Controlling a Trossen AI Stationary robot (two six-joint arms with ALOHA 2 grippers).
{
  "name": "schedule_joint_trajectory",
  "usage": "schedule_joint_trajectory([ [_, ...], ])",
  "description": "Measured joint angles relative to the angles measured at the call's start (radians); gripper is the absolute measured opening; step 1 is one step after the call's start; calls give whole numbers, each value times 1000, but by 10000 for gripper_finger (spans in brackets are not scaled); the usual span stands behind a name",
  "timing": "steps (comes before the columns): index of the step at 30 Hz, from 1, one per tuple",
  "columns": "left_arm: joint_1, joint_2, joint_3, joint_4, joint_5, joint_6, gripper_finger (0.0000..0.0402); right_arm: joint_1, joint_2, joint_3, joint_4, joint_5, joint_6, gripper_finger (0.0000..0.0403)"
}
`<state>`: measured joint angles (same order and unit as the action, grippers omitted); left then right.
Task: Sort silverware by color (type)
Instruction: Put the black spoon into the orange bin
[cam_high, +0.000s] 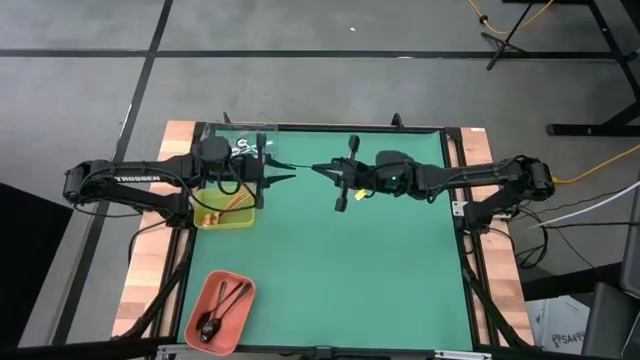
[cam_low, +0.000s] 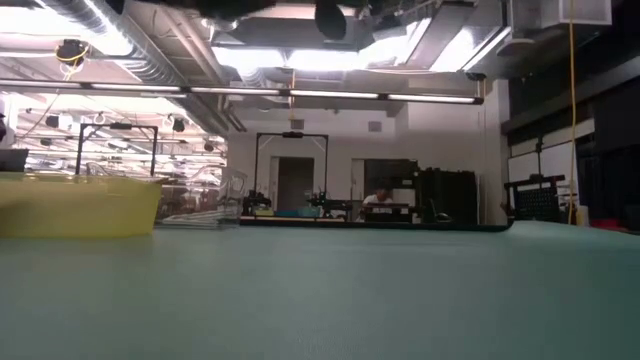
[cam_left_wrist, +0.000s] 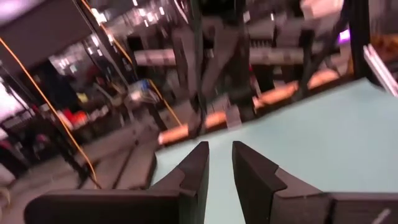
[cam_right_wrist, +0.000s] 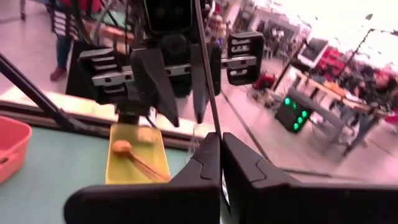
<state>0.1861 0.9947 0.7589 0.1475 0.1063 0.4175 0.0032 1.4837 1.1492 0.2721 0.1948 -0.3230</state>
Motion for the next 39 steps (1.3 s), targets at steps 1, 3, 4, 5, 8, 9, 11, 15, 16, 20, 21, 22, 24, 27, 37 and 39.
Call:
schedule_joint_trajectory([
  [1,-2,0,0,29,0,0,64,0,0,0,15,-10,-5,0],
  [3,-7,0,0,77,-5,0,64,0,0,0,40,-30,-21,0],
  [4,-9,0,0,100,-13,0,64,1,0,0,53,-34,-28,0],
  [5,-12,0,0,120,-17,0,64,3,0,0,64,-35,-35,0],
  [8,-13,0,0,171,-17,0,64,3,0,0,92,-61,-54,0],
  [9,-13,0,0,182,-15,0,64,3,0,0,102,-74,-54,0],
  [11,-12,0,0,194,-9,0,64,3,0,0,123,-83,-55,0],
  [15,-21,0,0,217,-5,2,64,3,0,0,155,-84,-74,0],
  [16,-25,0,0,223,1,2,64,3,0,0,156,-84,-77,0],
  [20,-42,0,0,257,48,3,64,3,27,0,220,-95,-77,0],
  [21,-47,0,0,263,49,3,64,3,40,0,247,-115,-77,0],
  [22,-52,0,0,267,45,3,64,3,55,0,276,-134,-77,0],
  [24,-60,0,0,265,36,3,64,3,83,0,310,-154,-77,0],
  [27,-70,0,0,264,35,3,64,3,106,-1,350,-155,-77,0],
  [37,-85,0,0,257,34,3,64,3,118,-1,365,-155,-77,0],
  [39,-85,0,0,257,34,3,64,3,118,-1,359,-163,-77,0],
])
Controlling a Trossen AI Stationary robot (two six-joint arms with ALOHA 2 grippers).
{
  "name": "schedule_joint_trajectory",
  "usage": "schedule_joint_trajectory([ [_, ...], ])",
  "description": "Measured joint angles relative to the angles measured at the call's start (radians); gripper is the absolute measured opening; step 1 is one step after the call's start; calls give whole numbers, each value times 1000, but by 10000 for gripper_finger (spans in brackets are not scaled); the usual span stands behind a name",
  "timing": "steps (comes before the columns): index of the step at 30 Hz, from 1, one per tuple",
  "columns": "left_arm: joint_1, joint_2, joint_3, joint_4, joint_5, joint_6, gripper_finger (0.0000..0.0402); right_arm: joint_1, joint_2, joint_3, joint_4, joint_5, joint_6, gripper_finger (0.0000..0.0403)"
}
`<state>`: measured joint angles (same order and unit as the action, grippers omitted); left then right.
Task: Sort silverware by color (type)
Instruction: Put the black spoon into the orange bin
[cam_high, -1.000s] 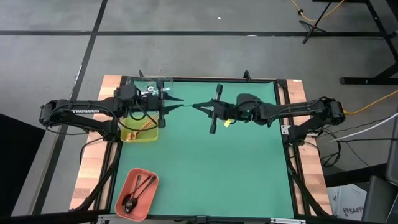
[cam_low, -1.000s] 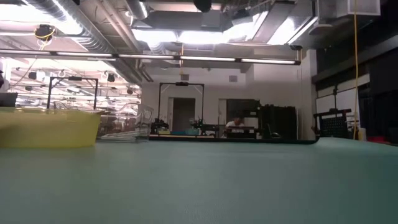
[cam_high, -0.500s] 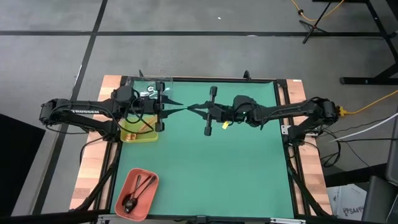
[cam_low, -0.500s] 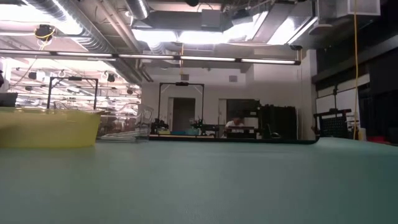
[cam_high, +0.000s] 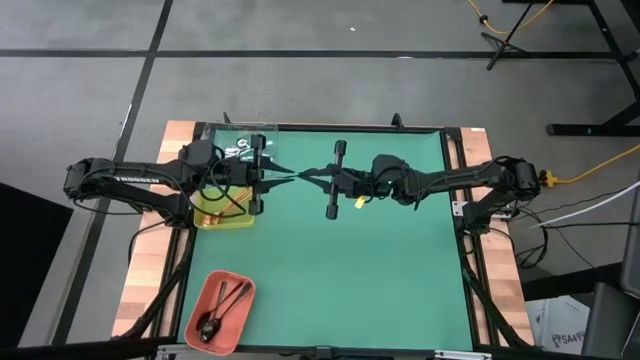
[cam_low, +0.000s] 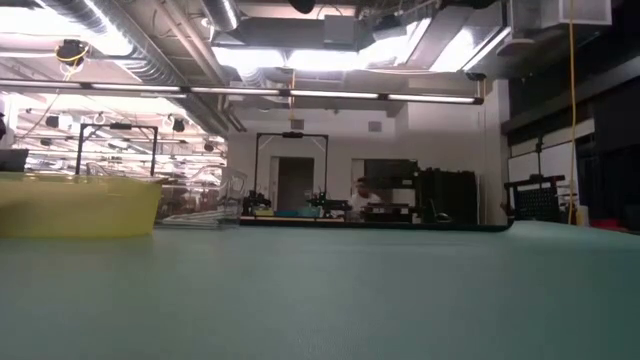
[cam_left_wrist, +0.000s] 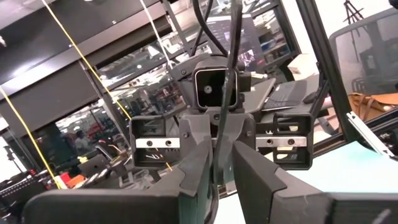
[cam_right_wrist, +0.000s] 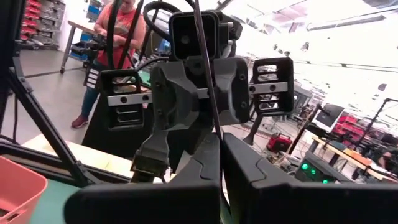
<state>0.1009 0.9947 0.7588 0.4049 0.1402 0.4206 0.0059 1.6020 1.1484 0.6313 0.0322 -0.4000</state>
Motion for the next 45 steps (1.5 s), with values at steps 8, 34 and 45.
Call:
schedule_joint_trajectory([
  [8,0,0,0,0,0,0,64,0,0,0,-5,-20,1,0],
  [34,0,0,0,0,20,8,62,0,4,0,-57,-17,2,0],
  [45,0,0,0,0,0,12,6,-1,4,1,-56,-16,2,0],
])
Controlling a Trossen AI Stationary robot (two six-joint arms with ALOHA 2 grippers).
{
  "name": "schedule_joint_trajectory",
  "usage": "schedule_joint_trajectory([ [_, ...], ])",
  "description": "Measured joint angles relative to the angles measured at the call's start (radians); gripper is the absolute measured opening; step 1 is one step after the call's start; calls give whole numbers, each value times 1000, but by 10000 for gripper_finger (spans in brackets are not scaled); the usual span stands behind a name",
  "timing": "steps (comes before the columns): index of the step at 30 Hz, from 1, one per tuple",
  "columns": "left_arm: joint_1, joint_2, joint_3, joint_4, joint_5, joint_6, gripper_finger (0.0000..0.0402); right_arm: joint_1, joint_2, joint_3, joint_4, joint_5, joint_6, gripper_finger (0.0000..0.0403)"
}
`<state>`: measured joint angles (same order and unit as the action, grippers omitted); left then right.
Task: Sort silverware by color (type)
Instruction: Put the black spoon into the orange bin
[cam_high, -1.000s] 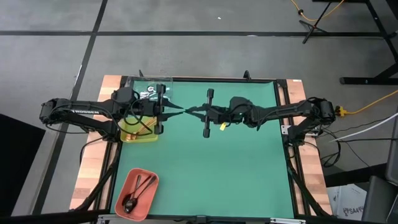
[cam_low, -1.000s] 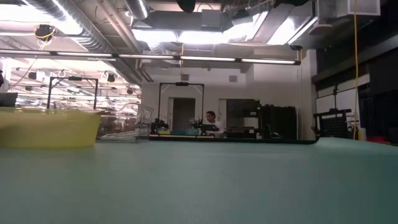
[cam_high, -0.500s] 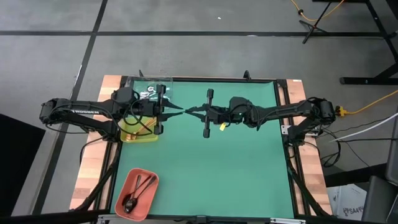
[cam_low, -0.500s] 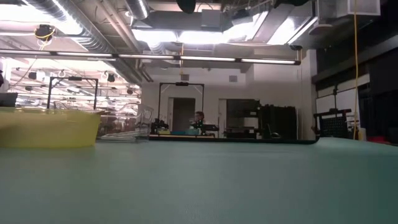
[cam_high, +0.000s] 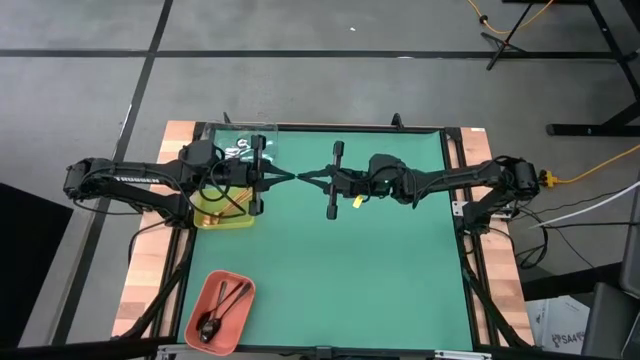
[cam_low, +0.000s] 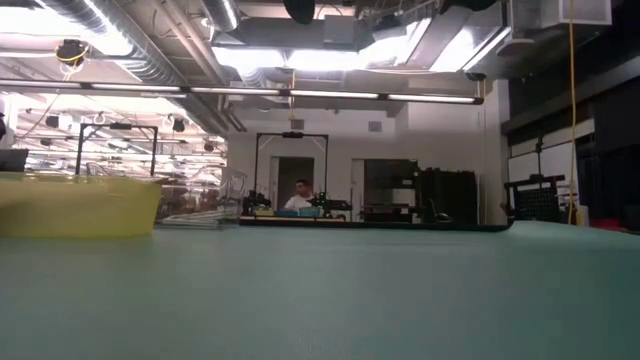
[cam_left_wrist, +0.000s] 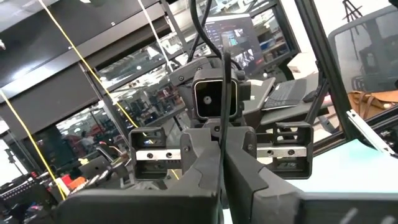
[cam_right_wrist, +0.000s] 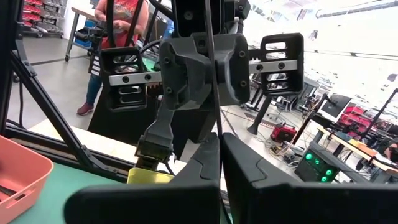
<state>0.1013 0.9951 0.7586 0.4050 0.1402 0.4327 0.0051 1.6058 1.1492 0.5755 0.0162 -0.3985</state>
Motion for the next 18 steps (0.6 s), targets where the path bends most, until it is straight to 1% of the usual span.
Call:
schedule_joint_trajectory([
  [4,0,0,0,0,0,20,3,0,0,0,0,0,0,0],
  [18,0,0,0,-1,-3,20,1,1,0,0,-2,18,-1,5],
])
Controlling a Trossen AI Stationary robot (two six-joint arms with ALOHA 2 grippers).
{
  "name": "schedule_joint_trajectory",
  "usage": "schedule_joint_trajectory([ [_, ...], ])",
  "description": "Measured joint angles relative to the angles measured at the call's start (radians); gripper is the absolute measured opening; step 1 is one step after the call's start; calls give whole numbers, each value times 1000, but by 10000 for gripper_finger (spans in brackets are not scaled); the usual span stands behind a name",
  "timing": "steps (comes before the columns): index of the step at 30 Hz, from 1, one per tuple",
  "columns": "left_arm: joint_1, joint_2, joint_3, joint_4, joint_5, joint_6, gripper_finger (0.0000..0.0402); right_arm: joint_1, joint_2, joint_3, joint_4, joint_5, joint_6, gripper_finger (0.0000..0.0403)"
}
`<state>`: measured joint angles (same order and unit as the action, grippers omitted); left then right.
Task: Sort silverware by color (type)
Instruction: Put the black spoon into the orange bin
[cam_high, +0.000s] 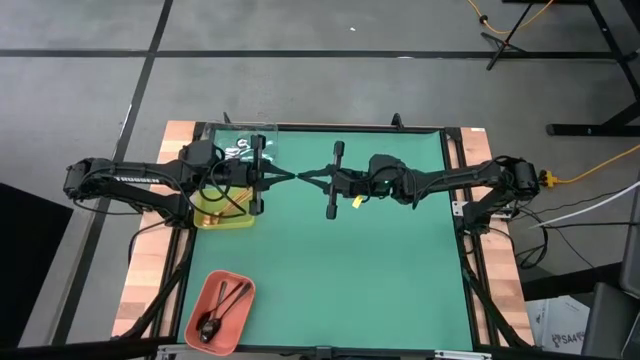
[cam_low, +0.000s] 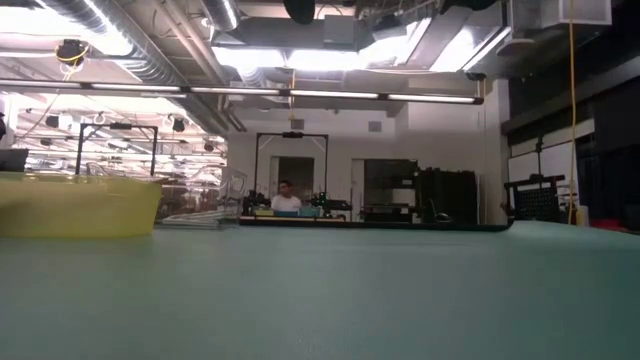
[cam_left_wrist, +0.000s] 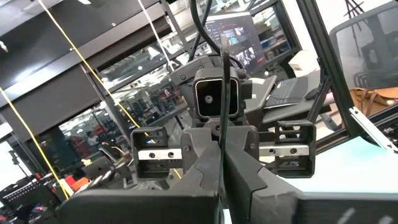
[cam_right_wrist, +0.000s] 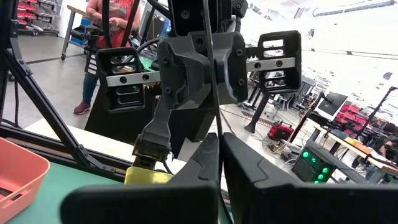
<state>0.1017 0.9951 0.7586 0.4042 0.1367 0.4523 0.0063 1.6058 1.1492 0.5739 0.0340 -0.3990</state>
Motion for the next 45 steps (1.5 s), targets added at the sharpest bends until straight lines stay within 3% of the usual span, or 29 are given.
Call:
schedule_joint_trajectory([
  [6,0,0,0,-7,0,-6,0,0,0,0,-2,2,-1,72],
  [12,0,0,0,-45,-34,-11,0,0,0,0,-10,101,-1,133],
  [22,0,0,0,-178,-96,-197,0,0,-120,0,-357,121,1,138],
  [30,0,-2,0,-323,-61,-607,0,0,-269,0,-631,130,0,136],
  [34,0,-10,0,-418,36,-932,0,0,-345,0,-725,164,0,136],
  [38,0,-9,0,-552,198,-1234,0,0,-396,0,-815,177,0,136],
  [41,-20,-9,0,-680,300,-1367,0,0,-430,0,-864,178,1,136],
  [45,-88,-9,0,-837,316,-1444,0,0,-474,0,-941,180,25,136],
])
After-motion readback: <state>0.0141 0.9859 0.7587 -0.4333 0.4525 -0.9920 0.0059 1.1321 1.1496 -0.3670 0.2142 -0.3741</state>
